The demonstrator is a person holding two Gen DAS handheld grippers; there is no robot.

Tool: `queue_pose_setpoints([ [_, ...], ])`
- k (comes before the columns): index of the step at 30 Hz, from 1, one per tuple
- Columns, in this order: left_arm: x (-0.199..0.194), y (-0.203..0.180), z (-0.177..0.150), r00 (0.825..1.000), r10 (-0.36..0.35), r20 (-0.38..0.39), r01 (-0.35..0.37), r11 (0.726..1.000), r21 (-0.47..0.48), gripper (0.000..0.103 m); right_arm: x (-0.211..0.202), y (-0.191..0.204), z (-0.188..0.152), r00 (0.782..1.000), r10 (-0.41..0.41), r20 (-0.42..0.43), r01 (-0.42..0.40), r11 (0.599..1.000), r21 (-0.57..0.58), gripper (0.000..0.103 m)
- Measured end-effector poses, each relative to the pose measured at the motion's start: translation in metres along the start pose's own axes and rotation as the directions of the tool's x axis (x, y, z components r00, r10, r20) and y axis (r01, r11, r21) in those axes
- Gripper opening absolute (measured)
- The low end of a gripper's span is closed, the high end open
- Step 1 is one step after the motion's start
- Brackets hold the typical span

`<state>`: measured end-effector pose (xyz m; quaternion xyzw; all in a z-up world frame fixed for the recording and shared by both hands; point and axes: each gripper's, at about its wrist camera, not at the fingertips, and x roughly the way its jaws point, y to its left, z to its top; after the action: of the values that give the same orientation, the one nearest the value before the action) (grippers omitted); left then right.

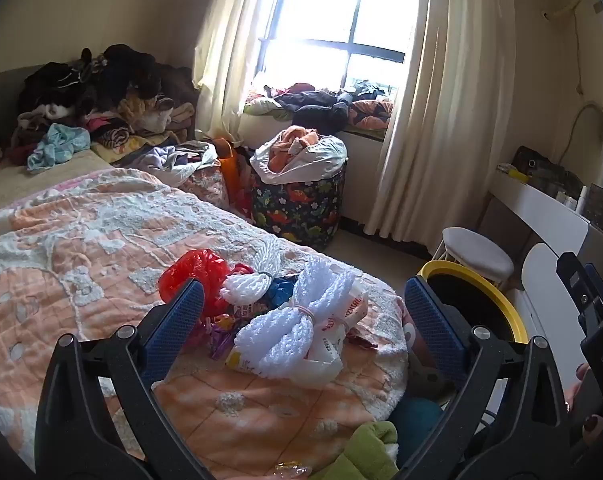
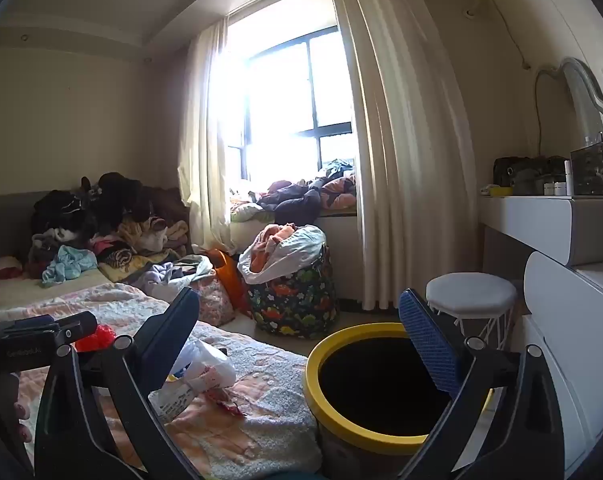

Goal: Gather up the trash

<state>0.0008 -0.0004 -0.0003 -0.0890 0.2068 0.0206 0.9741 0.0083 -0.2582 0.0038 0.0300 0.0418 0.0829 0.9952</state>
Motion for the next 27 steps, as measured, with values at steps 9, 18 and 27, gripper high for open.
queue_pose_setpoints([
  [9,0.0013,-0.0038,0.0015,1.000,-0.001,0.006,0.001,1.000,0.000,0.092,0.0027,0.0005,0.0006,1.000,0.004,-0.009,-0.004,1.000,-0.001,0.097],
  [18,-0.0011,0.0009,-0.0002,1.000,-0.009,0.015,0.010,1.000,-0.011,0.092,-0.0045,0.0004,-0.0001,1.000,-0.002,-0.002,0.002,1.000,-0.002,0.097],
  [27,-0.0026,-0.0049,0.0008,1.000,-0.010,0.017,0.010,1.000,-0.011,0.092,-0.0046,0.0001,0.0022,1.000,-0.005,0.000,0.005,1.000,0.007,0.097],
])
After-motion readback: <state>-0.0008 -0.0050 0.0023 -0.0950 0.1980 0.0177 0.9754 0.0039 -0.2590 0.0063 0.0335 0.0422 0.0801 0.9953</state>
